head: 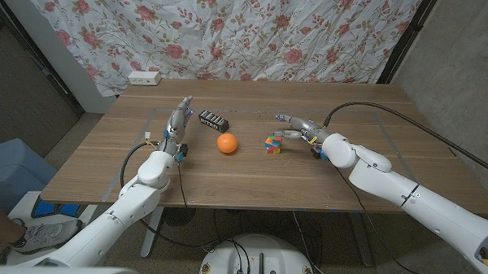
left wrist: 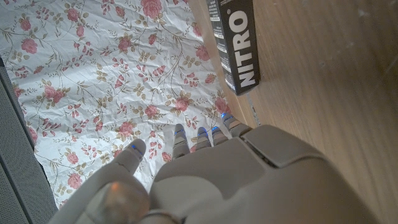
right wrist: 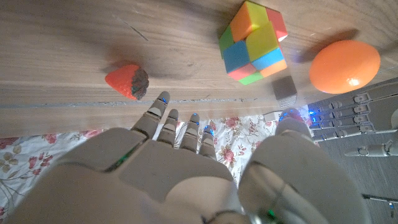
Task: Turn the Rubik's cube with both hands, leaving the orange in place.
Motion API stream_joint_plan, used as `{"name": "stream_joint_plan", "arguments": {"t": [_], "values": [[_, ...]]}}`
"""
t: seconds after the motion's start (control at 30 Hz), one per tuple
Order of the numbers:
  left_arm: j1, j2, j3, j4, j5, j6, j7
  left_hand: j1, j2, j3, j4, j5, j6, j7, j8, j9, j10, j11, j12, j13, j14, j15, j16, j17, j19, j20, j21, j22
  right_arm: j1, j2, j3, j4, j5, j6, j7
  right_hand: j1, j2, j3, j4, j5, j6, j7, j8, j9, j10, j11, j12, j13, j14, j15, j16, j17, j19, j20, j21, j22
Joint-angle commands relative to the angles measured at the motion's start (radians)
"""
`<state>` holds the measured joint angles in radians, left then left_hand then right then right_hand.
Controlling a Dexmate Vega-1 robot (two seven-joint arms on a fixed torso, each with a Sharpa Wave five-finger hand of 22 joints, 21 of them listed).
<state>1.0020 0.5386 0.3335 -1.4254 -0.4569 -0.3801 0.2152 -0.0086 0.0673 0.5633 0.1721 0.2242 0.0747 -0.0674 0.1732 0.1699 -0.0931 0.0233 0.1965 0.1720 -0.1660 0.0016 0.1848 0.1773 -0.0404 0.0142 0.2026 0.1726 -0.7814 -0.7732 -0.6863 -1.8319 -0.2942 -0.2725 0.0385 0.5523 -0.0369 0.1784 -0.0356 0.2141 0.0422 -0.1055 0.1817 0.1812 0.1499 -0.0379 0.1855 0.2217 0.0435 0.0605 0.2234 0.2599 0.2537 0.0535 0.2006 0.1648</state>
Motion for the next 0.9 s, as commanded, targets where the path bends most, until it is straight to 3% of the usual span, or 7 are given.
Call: {"name": "stream_joint_plan", "arguments": {"t": [0.03,0.13,0.3,0.6,0.8,0.9], "values": [[-0.028,-0.006,0.006,0.06,-0.007,-0.027,-0.027,0.01,0.089,0.005,-0.001,0.001,-0.036,0.006,-0.009,0.002,-0.003,-0.009,-0.004,0.003,0.0,-0.008,-0.002,-0.001,0.002,-0.004,-0.003,0.0,0.002,0.022,0.043,0.066,0.085,0.069,-0.072,-0.021,0.006,-0.002,0.011,-0.006,0.01,0.005,0.011,0.003,0.012,0.0,0.007,-0.004,0.015,0.0,0.005,-0.002,0.008,-0.002,0.003,0.002],[-0.032,-0.013,0.005,0.068,-0.009,-0.033,-0.024,0.011,0.089,0.006,-0.003,0.002,-0.058,0.057,-0.006,0.001,0.002,-0.01,-0.003,0.002,0.004,-0.015,-0.002,-0.002,0.004,-0.004,-0.005,0.0,0.007,0.029,0.051,0.088,0.104,0.092,-0.089,-0.036,0.013,-0.004,0.018,-0.009,0.005,0.006,0.008,0.002,0.014,0.001,0.007,-0.007,0.017,-0.005,0.006,-0.003,0.014,-0.004,0.004,0.002],[-0.035,-0.02,0.008,0.072,-0.001,-0.038,-0.011,0.012,0.088,0.006,-0.004,0.002,-0.087,0.092,-0.008,0.001,0.004,-0.01,-0.004,0.002,0.008,-0.02,-0.002,-0.002,0.008,-0.006,-0.005,0.0,0.004,0.039,0.077,0.115,0.161,0.117,-0.105,-0.06,0.024,-0.008,0.03,-0.015,0.004,0.006,0.008,0.002,0.018,0.003,0.008,-0.012,0.021,-0.007,0.006,-0.006,0.021,-0.007,0.003,0.002],[-0.023,-0.023,0.005,0.051,0.004,-0.024,0.021,0.012,0.088,0.007,-0.004,0.002,-0.081,0.086,-0.001,0.0,0.009,-0.01,-0.004,0.001,0.01,-0.019,-0.002,-0.002,0.011,-0.005,-0.005,0.0,-0.008,0.055,0.126,0.185,0.278,0.193,-0.129,-0.104,0.047,-0.014,0.052,-0.023,0.016,0.01,0.011,0.001,0.025,0.011,0.01,-0.02,0.037,-0.011,0.01,-0.01,0.024,-0.007,-0.001,0.002],[-0.027,-0.03,0.005,0.057,-0.004,-0.015,0.027,0.012,0.088,0.007,-0.004,0.002,-0.069,0.095,0.004,0.0,0.013,-0.008,-0.003,0.001,0.017,-0.024,0.0,-0.002,0.015,-0.006,-0.005,0.0,-0.021,0.077,0.153,0.224,0.337,0.24,-0.168,-0.121,0.053,-0.016,0.059,-0.026,0.028,0.02,0.015,0.0,0.025,0.011,0.009,-0.023,0.039,-0.011,0.009,-0.012,0.024,-0.008,-0.004,0.002],[-0.035,-0.033,0.007,0.064,-0.006,-0.012,0.023,0.012,0.088,0.007,-0.004,0.002,-0.066,0.094,0.006,0.0,0.017,-0.008,-0.002,0.001,0.022,-0.024,0.001,-0.002,0.018,-0.005,-0.004,0.0,-0.028,0.083,0.164,0.238,0.361,0.263,-0.183,-0.14,0.059,-0.02,0.067,-0.027,0.042,0.037,0.018,-0.001,0.028,0.015,0.009,-0.026,0.041,-0.008,0.008,-0.015,0.024,-0.008,-0.006,0.002]]}}
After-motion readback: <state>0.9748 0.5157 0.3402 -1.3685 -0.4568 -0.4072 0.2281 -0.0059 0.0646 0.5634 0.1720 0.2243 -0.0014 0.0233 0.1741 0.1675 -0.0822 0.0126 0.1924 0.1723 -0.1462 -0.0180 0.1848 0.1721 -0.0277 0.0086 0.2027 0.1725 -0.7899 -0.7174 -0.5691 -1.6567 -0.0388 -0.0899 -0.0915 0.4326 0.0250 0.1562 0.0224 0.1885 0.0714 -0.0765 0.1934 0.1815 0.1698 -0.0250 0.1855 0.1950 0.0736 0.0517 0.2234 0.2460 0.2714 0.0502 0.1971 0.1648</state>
